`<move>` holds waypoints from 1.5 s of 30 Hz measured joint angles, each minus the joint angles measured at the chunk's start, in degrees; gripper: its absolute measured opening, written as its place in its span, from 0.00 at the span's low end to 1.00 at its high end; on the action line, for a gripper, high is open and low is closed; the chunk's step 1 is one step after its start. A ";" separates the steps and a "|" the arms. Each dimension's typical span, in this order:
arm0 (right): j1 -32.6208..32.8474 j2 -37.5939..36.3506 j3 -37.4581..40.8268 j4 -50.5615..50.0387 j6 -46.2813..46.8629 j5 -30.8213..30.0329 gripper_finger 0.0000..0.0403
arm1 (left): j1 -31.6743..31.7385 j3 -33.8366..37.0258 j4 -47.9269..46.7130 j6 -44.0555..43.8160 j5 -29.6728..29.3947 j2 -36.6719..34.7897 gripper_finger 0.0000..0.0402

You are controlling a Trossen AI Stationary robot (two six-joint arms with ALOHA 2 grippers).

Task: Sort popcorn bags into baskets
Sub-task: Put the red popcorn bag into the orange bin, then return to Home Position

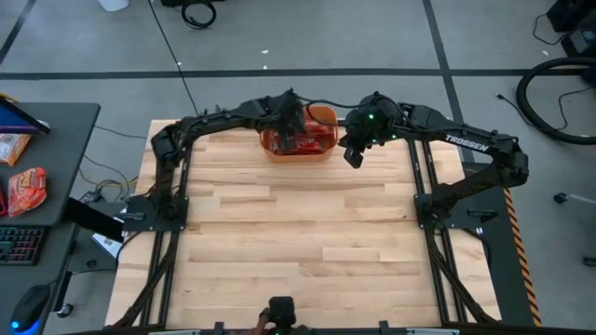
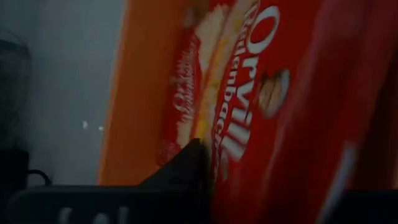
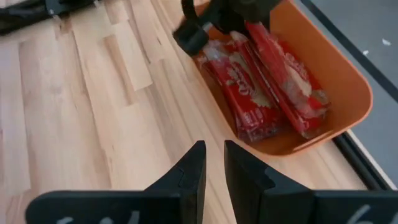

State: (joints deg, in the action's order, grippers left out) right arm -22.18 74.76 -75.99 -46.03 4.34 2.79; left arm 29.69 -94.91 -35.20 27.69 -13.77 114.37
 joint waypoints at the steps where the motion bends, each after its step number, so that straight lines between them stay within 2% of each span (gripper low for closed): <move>1: 0.01 0.00 0.00 -0.61 -0.19 0.00 0.16 | -0.02 0.00 -0.91 0.03 0.42 0.04 0.24; 7: -1.36 -0.02 0.00 -2.02 -1.30 1.31 0.16 | -0.07 0.02 -1.74 -2.28 1.86 -1.82 0.45; 11: -3.55 -0.02 0.00 0.14 -0.76 5.31 0.15 | -0.02 -0.11 -4.03 -6.73 2.88 -5.69 0.49; 17: -4.43 -0.17 0.80 1.57 -0.21 5.67 0.12 | 0.01 -0.05 -5.59 -13.42 7.75 -11.84 0.45; 23: -4.42 -2.47 7.33 8.15 2.33 10.53 0.07 | -2.37 0.04 -5.76 -15.41 12.72 -15.17 0.38; 29: -4.19 -7.02 13.73 10.87 6.52 10.80 0.02 | -5.89 0.04 -8.48 -18.50 15.62 -16.14 0.33; 34: -3.39 -14.19 19.58 14.60 10.29 10.27 0.03 | -9.72 1.08 -9.53 -19.61 15.72 -16.27 0.30; 37: -3.33 -19.99 24.53 18.92 13.15 9.73 0.04 | -11.22 4.08 -7.66 -19.60 19.39 -17.33 0.29; 39: -3.33 -23.81 27.84 22.18 15.32 9.85 0.04 | -11.84 6.34 -4.81 -20.64 22.02 -18.75 0.29; 45: -3.17 -33.61 38.43 33.69 23.08 12.05 0.02 | -12.61 13.71 -0.66 -25.11 22.67 -25.46 0.29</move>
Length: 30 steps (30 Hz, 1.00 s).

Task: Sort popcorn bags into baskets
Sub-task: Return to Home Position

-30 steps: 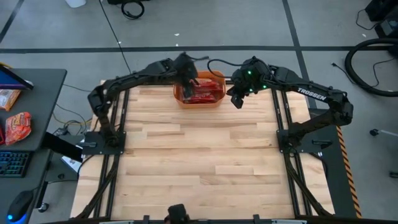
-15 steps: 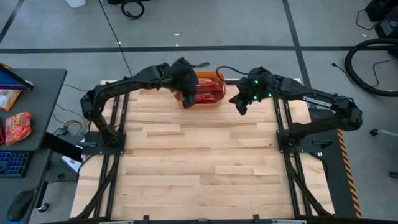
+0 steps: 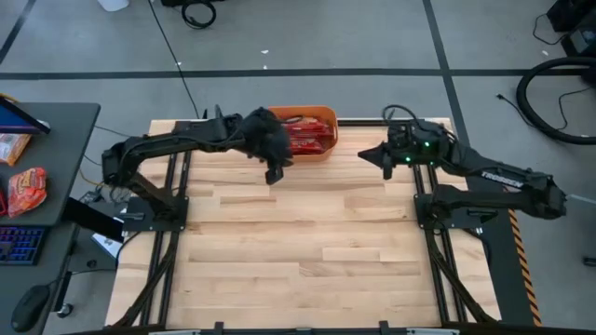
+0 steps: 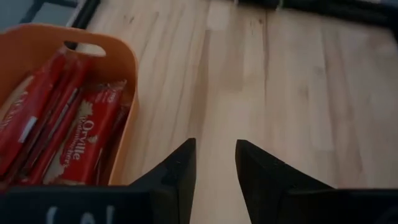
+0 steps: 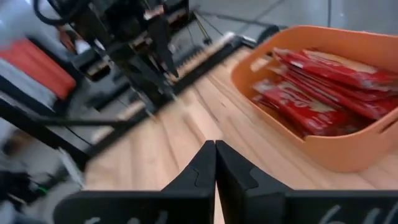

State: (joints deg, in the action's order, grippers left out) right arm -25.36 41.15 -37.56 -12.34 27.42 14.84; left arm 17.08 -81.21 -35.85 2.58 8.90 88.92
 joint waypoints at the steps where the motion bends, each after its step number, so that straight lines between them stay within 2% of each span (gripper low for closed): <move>1: 0.13 -1.20 1.76 1.97 1.52 0.10 0.03 | 0.00 1.12 1.04 -0.73 0.02 -1.28 0.29; 7: 2.30 -5.39 11.51 15.50 8.14 -0.99 0.03 | 0.02 8.33 5.88 -4.47 0.84 -8.84 0.29; 11: 5.10 -6.17 15.84 22.72 8.63 -5.40 0.02 | -0.08 14.18 12.81 -9.40 2.45 -14.08 0.29; 20: 13.59 -6.91 20.84 27.71 7.87 -14.85 0.02 | -0.66 29.79 23.96 -19.34 -1.40 -26.74 0.29; 25: 17.18 -8.27 26.60 37.42 8.89 -15.72 0.02 | -0.66 38.79 30.75 -25.24 -3.37 -34.43 0.29; 30: 18.04 -8.67 35.34 50.75 15.76 -14.90 0.02 | -0.65 44.64 33.22 -28.54 -6.58 -41.12 0.29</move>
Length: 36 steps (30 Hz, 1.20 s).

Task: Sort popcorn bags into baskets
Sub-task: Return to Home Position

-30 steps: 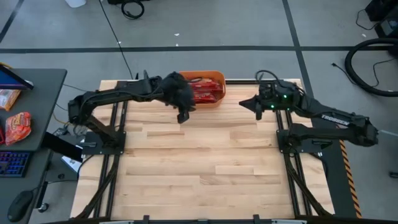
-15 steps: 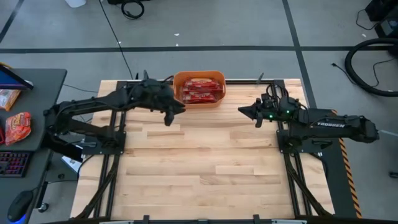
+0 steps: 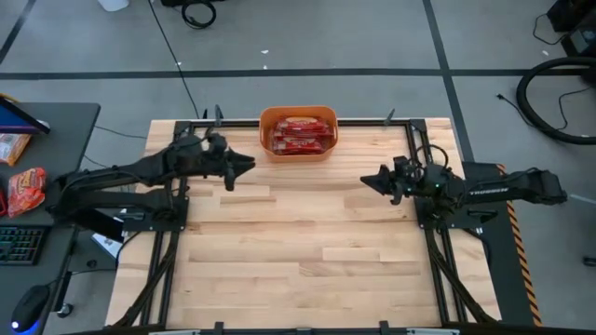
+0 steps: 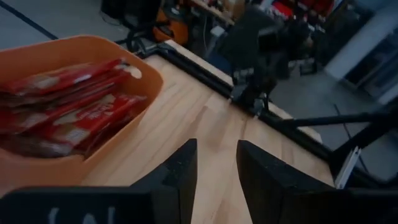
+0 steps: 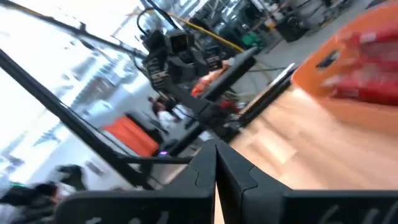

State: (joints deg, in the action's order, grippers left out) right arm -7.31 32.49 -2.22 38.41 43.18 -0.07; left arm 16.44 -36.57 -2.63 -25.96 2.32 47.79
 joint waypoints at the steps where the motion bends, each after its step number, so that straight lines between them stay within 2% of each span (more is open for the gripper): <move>1: 0.00 -0.04 1.66 2.03 1.65 0.47 0.02 | 0.13 1.01 -0.28 -0.47 -0.44 -1.61 0.29; 10: 0.06 -1.46 1.53 1.08 3.58 2.89 0.02 | 0.45 7.06 -2.61 -7.36 -4.81 -16.39 0.29; 15: 0.07 -3.18 1.53 1.77 6.46 4.68 0.02 | 0.49 10.25 -3.55 -7.49 -8.61 -23.53 0.29; 18: 0.07 -4.83 1.53 2.24 7.24 5.19 0.02 | 0.49 12.31 -3.63 -7.62 -8.56 -27.66 0.29; 21: 0.04 -6.76 1.53 2.22 6.04 1.51 0.02 | 0.49 14.17 -3.74 -7.89 -6.68 -32.10 0.29; 26: 0.00 -9.46 1.53 2.44 6.88 -9.32 0.02 | 0.43 15.59 -5.83 -7.18 -5.48 -40.75 0.29; 28: 0.00 -9.87 1.53 2.24 7.03 -10.42 0.03 | 0.43 15.64 -8.66 -6.00 -5.35 -43.76 0.29; 31: 0.00 -9.83 1.53 1.60 2.64 -8.60 0.04 | 0.43 15.66 -12.41 -4.07 -5.11 -47.66 0.29; 36: 0.00 -9.74 1.53 -2.01 -11.27 -3.27 0.04 | 0.41 15.73 -13.21 0.25 -1.26 -47.37 0.29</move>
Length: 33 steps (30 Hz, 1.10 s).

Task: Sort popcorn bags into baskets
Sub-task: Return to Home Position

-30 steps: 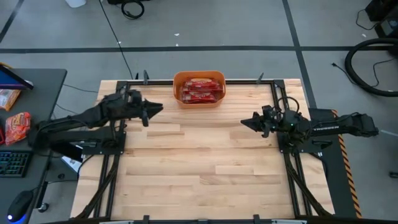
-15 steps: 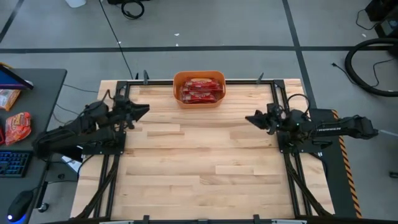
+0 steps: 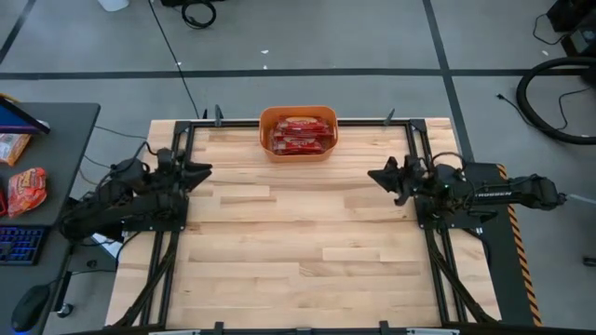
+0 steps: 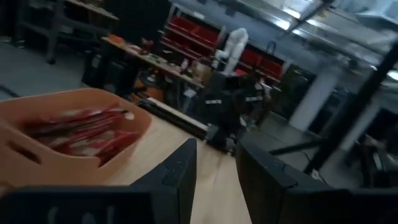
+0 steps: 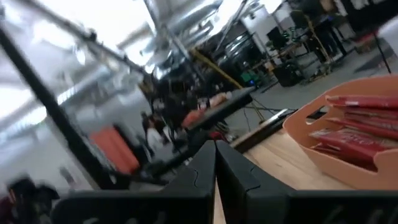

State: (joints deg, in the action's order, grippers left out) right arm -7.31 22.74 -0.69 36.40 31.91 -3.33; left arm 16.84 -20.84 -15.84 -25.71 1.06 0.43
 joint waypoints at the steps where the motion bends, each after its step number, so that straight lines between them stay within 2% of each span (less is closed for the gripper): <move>1: 0.04 0.00 0.00 -0.31 -1.76 0.42 0.04 | -0.02 0.50 0.31 0.70 1.03 -0.18 0.29; 4: 0.04 0.00 0.00 -0.33 -4.46 0.42 0.03 | -0.02 2.29 1.18 1.76 4.00 -0.29 0.29; 10: 0.02 0.00 0.00 -0.13 -4.68 0.43 0.04 | -0.04 8.69 8.93 -0.20 9.20 -0.20 0.29; 13: 0.02 0.00 0.00 -0.13 -4.69 0.43 0.04 | -0.04 11.69 12.45 -2.19 9.31 -0.23 0.29; 21: 0.02 0.00 0.00 -0.11 -4.68 0.43 0.04 | -0.04 16.41 9.76 -8.27 9.29 -0.15 0.29; 25: 0.01 0.00 -0.01 -0.08 -4.68 0.41 0.04 | -0.12 17.03 8.86 -8.19 6.96 1.84 0.29; 30: 0.02 0.01 -0.02 -0.07 -4.68 0.19 0.04 | -0.09 16.98 8.08 -8.08 0.88 4.29 0.29; 33: 0.02 0.02 -0.02 -0.11 -4.68 0.13 0.04 | -0.09 16.98 7.88 -1.39 0.04 5.02 0.29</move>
State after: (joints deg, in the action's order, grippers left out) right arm -7.29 22.76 -0.71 36.29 27.22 -3.20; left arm 16.75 -3.86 -7.96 -27.10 1.10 5.45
